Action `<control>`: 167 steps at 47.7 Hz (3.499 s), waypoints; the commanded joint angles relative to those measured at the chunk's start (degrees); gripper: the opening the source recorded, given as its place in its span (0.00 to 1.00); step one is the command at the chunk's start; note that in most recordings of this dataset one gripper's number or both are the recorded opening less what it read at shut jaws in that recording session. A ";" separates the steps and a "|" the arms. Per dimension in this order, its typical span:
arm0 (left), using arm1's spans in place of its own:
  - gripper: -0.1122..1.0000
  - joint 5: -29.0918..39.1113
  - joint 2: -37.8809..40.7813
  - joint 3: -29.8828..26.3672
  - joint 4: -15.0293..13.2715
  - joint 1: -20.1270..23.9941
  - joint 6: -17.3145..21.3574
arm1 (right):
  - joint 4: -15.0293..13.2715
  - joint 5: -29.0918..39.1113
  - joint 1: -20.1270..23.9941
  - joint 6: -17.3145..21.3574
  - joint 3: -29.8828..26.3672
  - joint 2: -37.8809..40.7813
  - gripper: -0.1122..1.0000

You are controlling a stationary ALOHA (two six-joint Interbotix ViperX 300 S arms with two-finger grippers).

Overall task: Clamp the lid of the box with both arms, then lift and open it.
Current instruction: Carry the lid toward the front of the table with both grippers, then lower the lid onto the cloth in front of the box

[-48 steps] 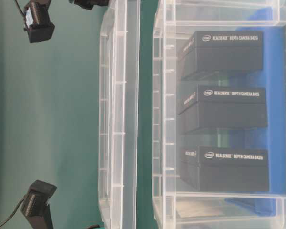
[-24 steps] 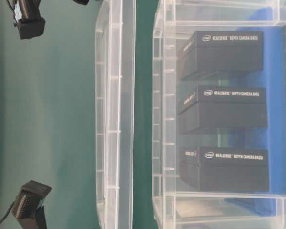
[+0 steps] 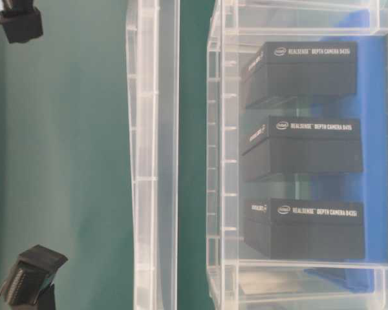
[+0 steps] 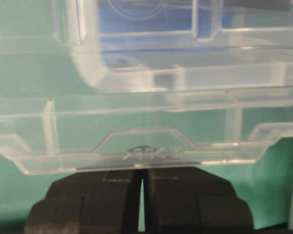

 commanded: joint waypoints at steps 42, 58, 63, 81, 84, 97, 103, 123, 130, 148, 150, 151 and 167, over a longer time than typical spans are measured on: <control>0.11 -2.90 0.79 -3.87 0.26 -16.52 -11.87 | -3.60 -1.41 22.15 20.83 -2.81 2.29 0.10; 0.11 -1.49 1.05 -4.04 0.35 -18.28 -12.04 | -3.96 -1.41 25.14 23.73 -3.25 3.78 0.10; 0.11 -1.49 1.14 -4.04 0.44 -18.81 -12.57 | -3.96 -1.41 25.84 24.70 -3.43 4.22 0.10; 0.11 -1.49 1.23 -4.13 0.97 -20.13 -14.24 | -4.57 -1.41 27.16 26.81 -3.78 4.75 0.10; 0.11 -1.49 1.41 -4.31 0.97 -20.39 -14.41 | -4.57 -1.41 27.33 26.98 -3.78 4.75 0.10; 0.11 -1.76 2.72 -4.57 1.05 -21.62 -16.00 | -4.66 -1.49 27.60 26.98 -3.69 6.06 0.10; 0.11 -2.29 3.69 -3.78 1.05 -21.62 -16.08 | -4.66 -2.02 27.60 27.07 -2.90 7.38 0.10; 0.11 -12.92 8.00 3.96 1.05 -21.53 -19.86 | -4.57 -14.94 27.51 32.17 6.06 11.78 0.10; 0.11 -16.35 9.67 6.42 1.05 -21.62 -21.36 | -4.66 -18.81 27.51 34.37 8.70 12.48 0.10; 0.11 -24.26 13.89 10.90 0.97 -21.62 -22.41 | -4.66 -25.14 27.51 34.72 13.18 15.38 0.10; 0.11 -24.35 14.24 11.07 0.97 -21.53 -22.50 | -4.66 -25.66 27.51 34.72 13.27 15.73 0.10; 0.11 -24.35 14.33 11.07 0.97 -21.62 -22.41 | -4.66 -25.93 27.51 34.72 13.27 15.91 0.10; 0.11 -24.52 14.85 11.34 0.70 -21.62 -22.50 | -4.39 -26.98 27.51 34.89 13.27 17.14 0.10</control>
